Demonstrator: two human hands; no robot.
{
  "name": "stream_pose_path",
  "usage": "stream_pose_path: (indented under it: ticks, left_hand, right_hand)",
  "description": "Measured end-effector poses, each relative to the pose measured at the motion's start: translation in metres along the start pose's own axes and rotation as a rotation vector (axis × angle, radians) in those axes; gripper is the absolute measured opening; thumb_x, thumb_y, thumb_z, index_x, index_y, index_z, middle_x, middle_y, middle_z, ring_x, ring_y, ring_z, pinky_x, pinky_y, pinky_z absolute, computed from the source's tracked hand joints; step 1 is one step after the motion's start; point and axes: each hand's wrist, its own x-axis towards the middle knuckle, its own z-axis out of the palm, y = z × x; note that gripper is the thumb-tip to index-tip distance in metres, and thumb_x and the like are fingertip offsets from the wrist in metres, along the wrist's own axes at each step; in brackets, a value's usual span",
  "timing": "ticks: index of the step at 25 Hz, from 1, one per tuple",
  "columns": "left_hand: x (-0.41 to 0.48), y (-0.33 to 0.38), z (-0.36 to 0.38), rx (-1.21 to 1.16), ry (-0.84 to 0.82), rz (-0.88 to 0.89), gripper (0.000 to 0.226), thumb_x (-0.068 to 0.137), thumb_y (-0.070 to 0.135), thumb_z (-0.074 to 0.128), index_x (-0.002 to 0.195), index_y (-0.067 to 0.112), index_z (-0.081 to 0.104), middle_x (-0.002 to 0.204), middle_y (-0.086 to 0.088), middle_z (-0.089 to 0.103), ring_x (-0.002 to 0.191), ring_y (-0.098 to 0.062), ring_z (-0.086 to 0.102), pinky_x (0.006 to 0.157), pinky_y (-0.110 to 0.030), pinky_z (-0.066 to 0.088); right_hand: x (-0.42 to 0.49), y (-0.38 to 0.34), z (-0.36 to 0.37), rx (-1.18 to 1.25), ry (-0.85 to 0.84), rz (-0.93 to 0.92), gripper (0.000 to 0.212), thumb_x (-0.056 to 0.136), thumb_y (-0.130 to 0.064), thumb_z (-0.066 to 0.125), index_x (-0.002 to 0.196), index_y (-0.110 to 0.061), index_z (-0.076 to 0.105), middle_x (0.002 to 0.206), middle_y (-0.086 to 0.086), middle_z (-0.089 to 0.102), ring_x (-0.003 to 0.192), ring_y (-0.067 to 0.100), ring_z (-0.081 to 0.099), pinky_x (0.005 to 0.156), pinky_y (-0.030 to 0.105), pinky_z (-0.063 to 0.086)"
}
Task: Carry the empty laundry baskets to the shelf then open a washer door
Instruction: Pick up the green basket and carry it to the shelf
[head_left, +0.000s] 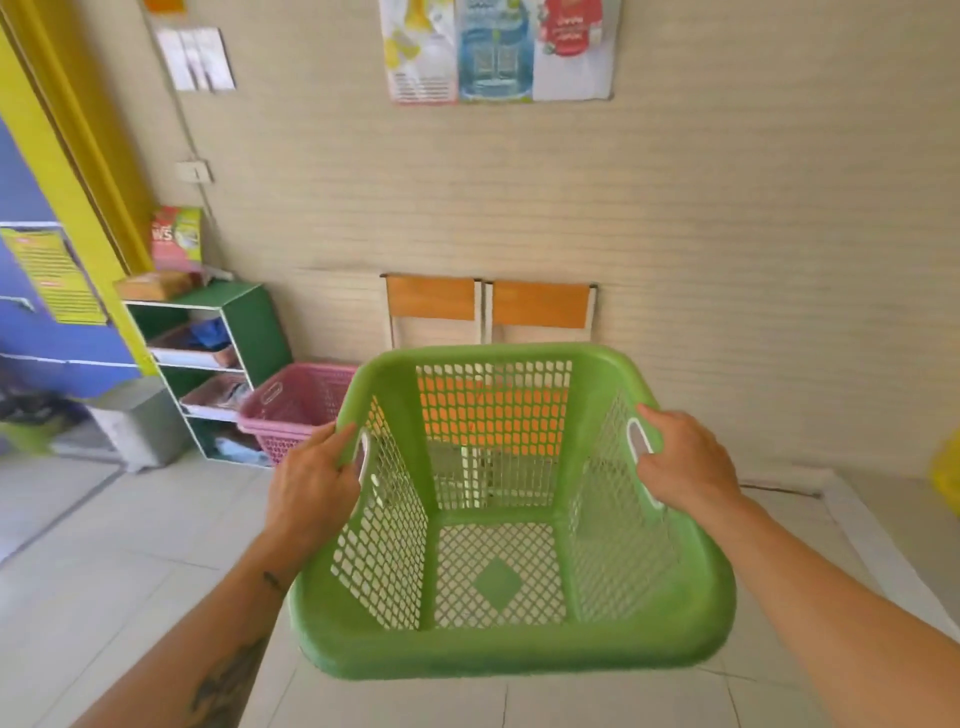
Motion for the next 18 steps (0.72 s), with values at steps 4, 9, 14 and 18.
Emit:
stream_pose_path:
  ticks: [4,9,14,18]
  left_hand:
    - [0.031,-0.067,-0.019,0.049,0.069,-0.144,0.047,0.081,0.008,0.057,0.125,0.024,0.061,0.126,-0.004,0.064,0.099,-0.035,0.063,0.082,-0.044,0.052]
    - [0.113,-0.13,-0.025,0.12,0.161,-0.252,0.044,0.081,0.01,0.057,0.122,0.022,0.062,0.124,-0.003,0.063,0.102,-0.034,0.062,0.083,-0.043,0.05]
    - [0.205,-0.178,-0.019,0.152,0.253,-0.345,0.045,0.082,0.01,0.055,0.124,0.024,0.059,0.126,0.0,0.062,0.104,-0.032,0.06,0.085,-0.041,0.048]
    - [0.268,-0.226,-0.018,0.204,0.273,-0.396,0.048,0.081,0.011,0.055,0.126,0.026,0.059,0.117,0.003,0.064,0.097,-0.029,0.061,0.079,-0.038,0.049]
  right_hand:
    - [0.068,-0.08,0.052,0.021,-0.021,-0.15,0.055,0.086,-0.029,0.056,0.14,-0.035,0.046,0.14,0.001,0.051,0.118,0.029,0.056,0.091,0.04,0.048]
    - [0.178,-0.173,0.117,0.1,-0.112,-0.292,0.07,0.076,-0.014,0.058,0.141,-0.037,0.044,0.144,0.002,0.049,0.111,0.028,0.061,0.085,0.04,0.053]
    - [0.295,-0.265,0.167,0.103,-0.181,-0.416,0.072,0.074,-0.014,0.054,0.141,-0.038,0.044,0.148,0.002,0.046,0.108,0.03,0.063,0.081,0.04,0.055]
    - [0.365,-0.337,0.208,0.103,-0.203,-0.476,0.071,0.074,-0.014,0.054,0.141,-0.036,0.044,0.148,0.003,0.047,0.125,0.03,0.053,0.093,0.045,0.052]
